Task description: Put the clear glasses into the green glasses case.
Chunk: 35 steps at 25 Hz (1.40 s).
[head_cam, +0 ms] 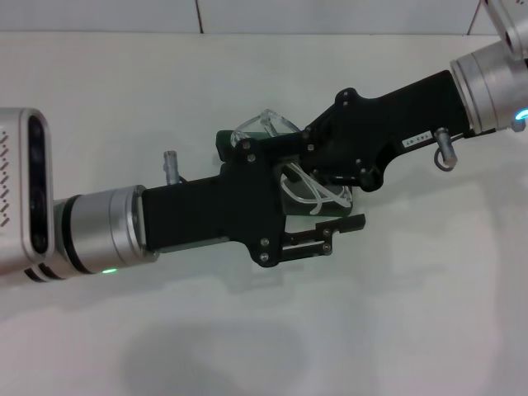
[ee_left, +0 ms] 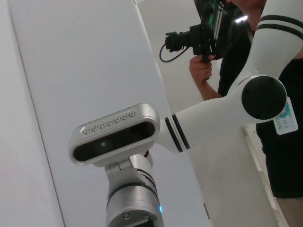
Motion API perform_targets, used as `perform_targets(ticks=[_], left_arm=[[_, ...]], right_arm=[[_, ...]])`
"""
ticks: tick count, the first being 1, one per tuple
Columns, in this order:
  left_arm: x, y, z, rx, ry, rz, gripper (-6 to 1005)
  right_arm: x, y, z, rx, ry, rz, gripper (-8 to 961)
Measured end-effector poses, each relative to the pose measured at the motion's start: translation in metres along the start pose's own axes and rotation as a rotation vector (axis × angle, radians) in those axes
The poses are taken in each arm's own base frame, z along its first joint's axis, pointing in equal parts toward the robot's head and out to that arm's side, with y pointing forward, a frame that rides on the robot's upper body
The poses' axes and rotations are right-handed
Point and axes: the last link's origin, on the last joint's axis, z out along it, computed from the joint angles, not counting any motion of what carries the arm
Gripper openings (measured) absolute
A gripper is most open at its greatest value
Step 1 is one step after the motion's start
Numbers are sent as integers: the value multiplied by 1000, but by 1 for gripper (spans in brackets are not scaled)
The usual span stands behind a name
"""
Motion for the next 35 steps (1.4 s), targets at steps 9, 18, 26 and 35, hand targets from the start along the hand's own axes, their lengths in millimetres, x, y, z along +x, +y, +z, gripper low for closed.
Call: perform_targets(ticks=[9,18,26,35], left_arm=[[0,1,1,1,2,-2,638],[2,0,-6,48,24,2,638],[12,-3,-52,268,67,-11,638],[3,-8,-103,603,10,-109,638]], right_arm=[[3,-1,-4,20,-2,8,115],[8,-9,-7,78,19,13,114],[-1,-21,7,161,257,9,114],[-18,-30,53,235,554,-76,115]])
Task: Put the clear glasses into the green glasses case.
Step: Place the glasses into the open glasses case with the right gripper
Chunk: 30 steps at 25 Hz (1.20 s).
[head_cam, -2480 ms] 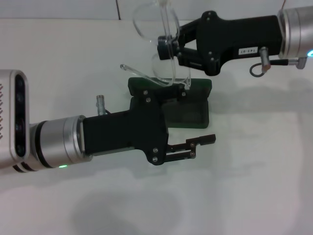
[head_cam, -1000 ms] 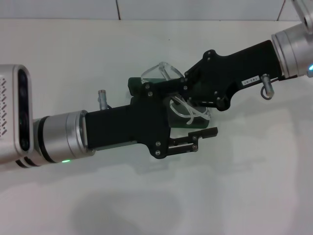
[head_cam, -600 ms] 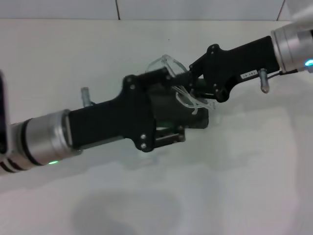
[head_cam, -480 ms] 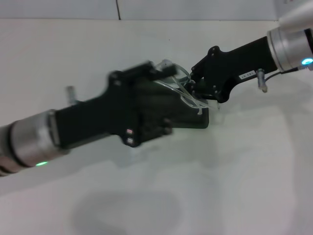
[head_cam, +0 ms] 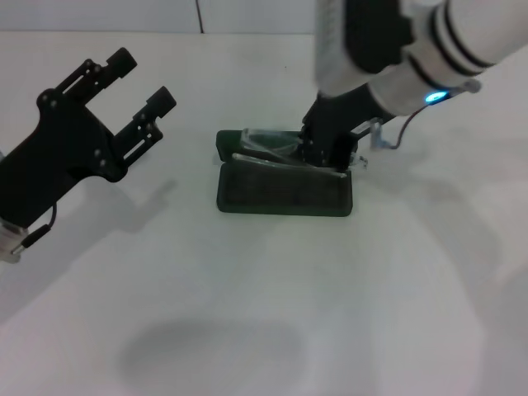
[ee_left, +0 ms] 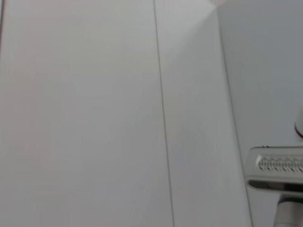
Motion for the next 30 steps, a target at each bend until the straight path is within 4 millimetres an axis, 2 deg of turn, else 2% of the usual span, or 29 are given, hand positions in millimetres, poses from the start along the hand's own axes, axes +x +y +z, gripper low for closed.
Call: perform_targets(ticks=[8,23,30], left_arm=[[-3,1,0,10,-10,-9,638],[-7,4,7,-2,-20,-22,639],[-6,4,10,-10,-15,-23,639]], right_arm=[[-6,13,23,43,125,-77,115],[-1,30,49,106,109,-143,115],[-1,34,53,115,103,-161,114]])
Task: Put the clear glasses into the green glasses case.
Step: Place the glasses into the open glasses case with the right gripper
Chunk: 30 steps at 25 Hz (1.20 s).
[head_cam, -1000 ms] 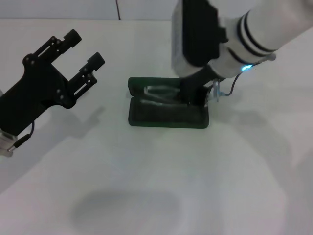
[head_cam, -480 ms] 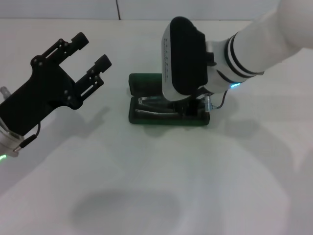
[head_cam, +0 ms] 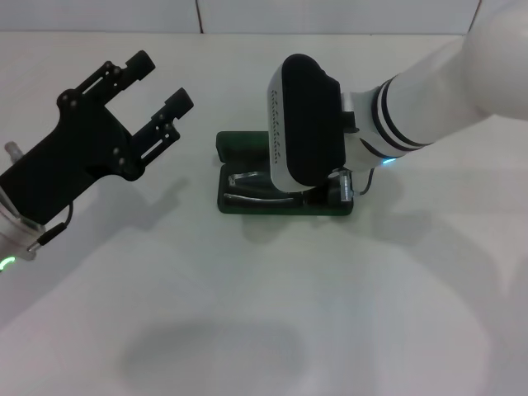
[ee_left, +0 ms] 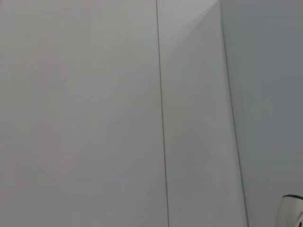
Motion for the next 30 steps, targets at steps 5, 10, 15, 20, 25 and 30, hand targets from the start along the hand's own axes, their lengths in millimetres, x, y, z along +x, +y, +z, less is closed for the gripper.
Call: perform_targets(ticks=[5,10,15,20,25,30], left_arm=[[-1,-2,4,2,-9,3,639],[-1,-4,6,0,-13,5,639],[-1,-5,6,0,-14,6,639],[0,-5,5,1,-16,7,639],[-1,-5,3,4,-19,6,639],[-2,-4,1,5,-22,3,639]], right_arm=[[2,1,4,32,13,-18,115],[2,3,6,59,24,-37,114],[-2,10,10,69,15,-77,114],[-3,13,12,74,20,-93,115],[-1,15,9,103,27,-105,117],[-1,20,5,127,18,-118,119]])
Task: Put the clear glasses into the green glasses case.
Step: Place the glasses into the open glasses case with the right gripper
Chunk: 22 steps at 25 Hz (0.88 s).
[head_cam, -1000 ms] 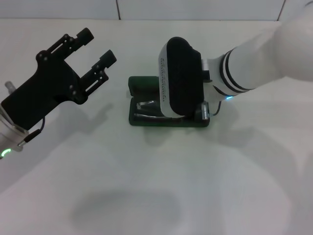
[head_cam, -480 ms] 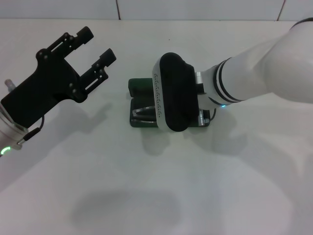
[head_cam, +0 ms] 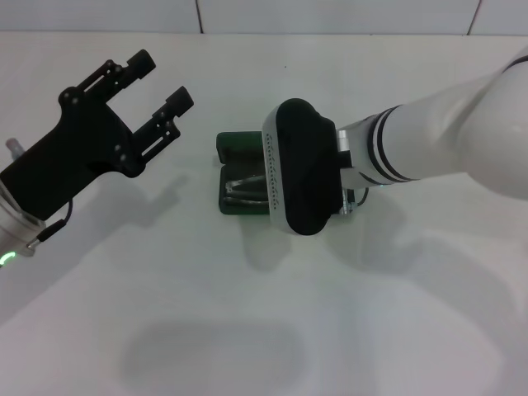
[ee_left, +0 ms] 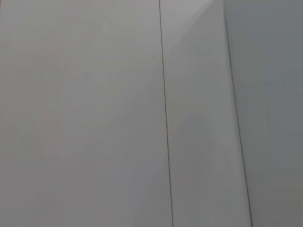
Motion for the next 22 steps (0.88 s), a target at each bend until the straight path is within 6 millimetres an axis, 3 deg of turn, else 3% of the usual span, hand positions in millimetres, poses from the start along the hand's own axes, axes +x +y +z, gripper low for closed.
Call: perform_targets(ticks=[22], left_arm=[[-4,9,0,-30,-13,-14,639]], right_arm=[[-2,19,-2,75,17,-85,127]])
